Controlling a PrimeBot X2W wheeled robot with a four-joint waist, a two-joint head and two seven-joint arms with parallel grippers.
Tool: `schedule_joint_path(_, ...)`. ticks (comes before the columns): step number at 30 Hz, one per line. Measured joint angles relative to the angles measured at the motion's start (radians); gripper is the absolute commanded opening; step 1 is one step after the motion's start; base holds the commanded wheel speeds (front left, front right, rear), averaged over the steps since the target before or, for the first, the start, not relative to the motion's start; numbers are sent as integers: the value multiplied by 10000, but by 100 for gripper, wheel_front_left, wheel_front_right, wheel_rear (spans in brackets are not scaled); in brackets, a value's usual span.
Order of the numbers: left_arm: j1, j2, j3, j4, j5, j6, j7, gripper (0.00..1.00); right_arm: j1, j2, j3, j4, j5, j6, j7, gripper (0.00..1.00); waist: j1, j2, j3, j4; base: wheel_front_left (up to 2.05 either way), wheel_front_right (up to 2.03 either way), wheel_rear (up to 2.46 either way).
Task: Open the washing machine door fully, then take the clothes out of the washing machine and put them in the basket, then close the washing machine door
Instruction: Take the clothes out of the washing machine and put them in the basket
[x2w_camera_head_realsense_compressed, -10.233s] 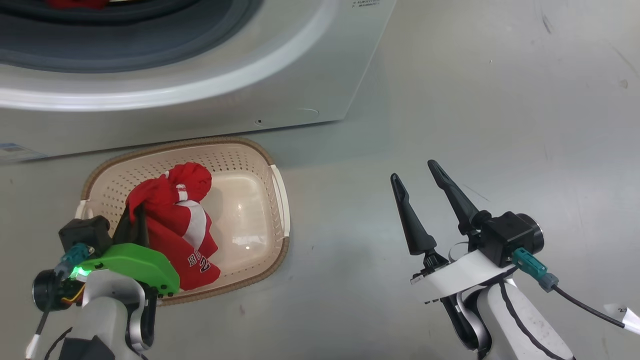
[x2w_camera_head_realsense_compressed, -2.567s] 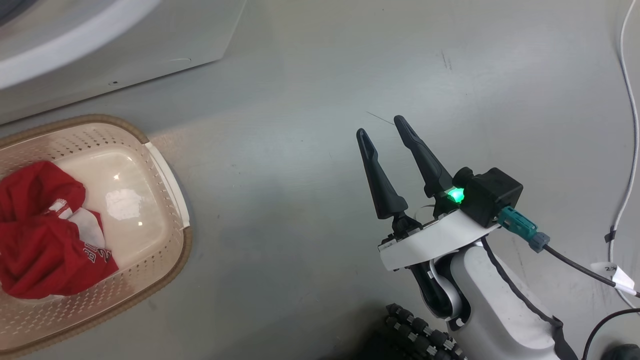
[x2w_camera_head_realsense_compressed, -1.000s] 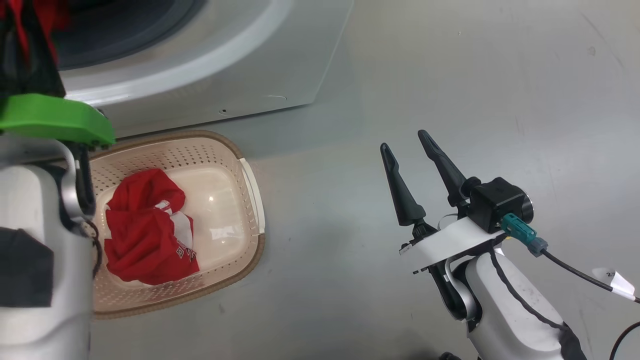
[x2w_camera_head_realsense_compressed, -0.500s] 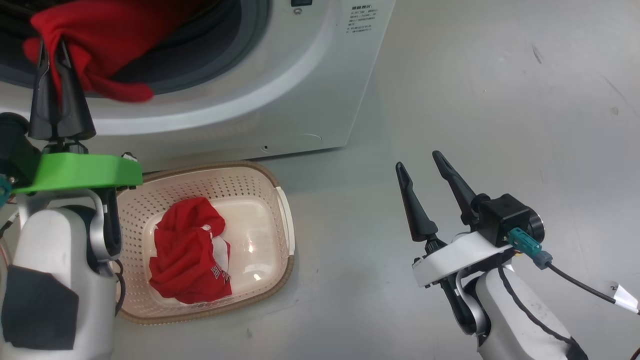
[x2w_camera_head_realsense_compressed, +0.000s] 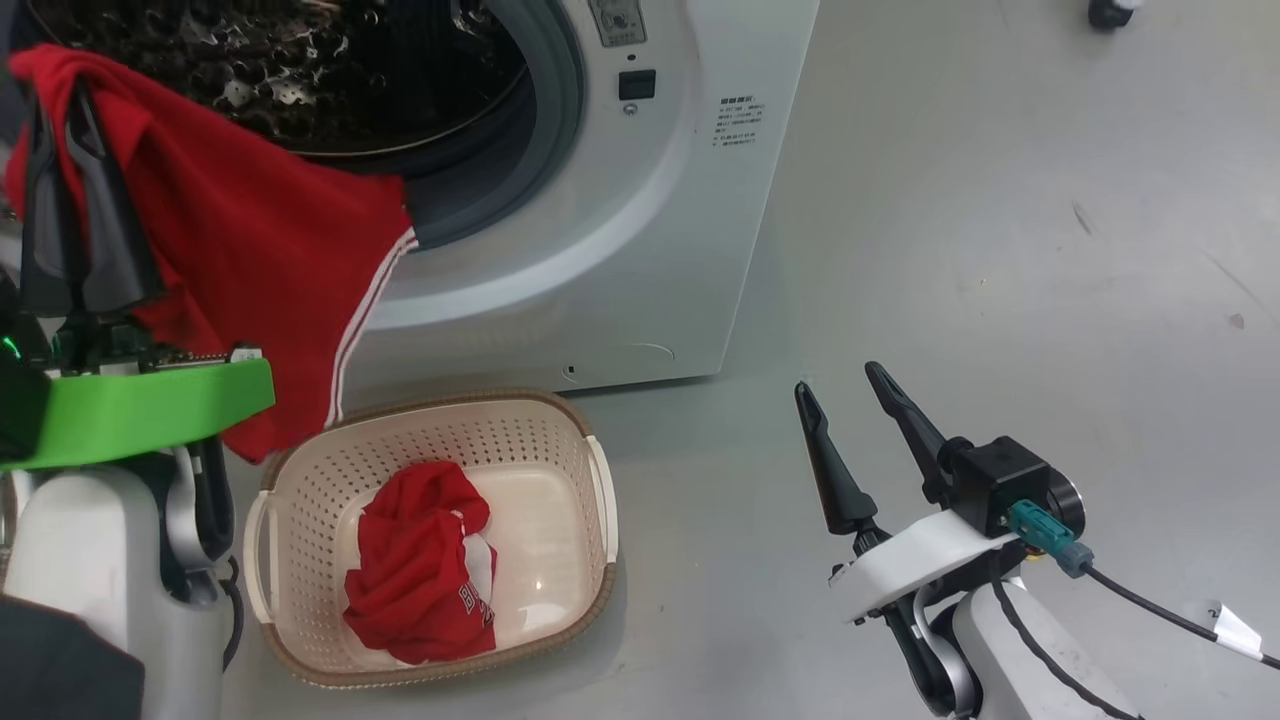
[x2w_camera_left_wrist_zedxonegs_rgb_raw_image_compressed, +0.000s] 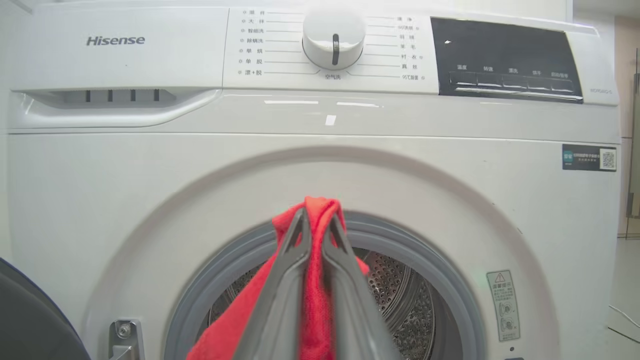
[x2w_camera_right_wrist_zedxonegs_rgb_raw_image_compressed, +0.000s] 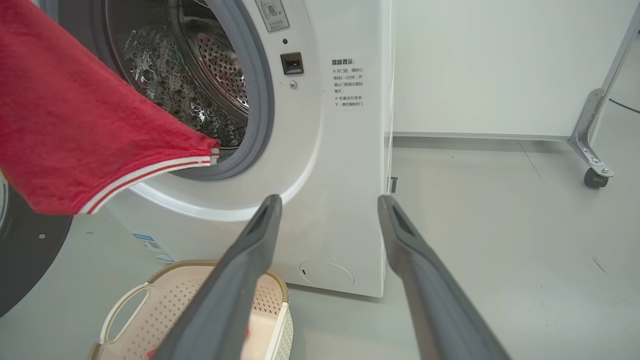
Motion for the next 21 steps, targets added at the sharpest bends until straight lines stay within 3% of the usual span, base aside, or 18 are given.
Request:
schedule_joint_path(9,768,12,140,-1214,128,140,-44,0,357,10,50,100,0,86,0,100,0,0,-672,47,0,0,0)
schedule_joint_path(21,2326,-65,128,-1507,180,263,326,0,530,4,82,54,-77,107,0,100,0,0,-809,34,0,0,0)
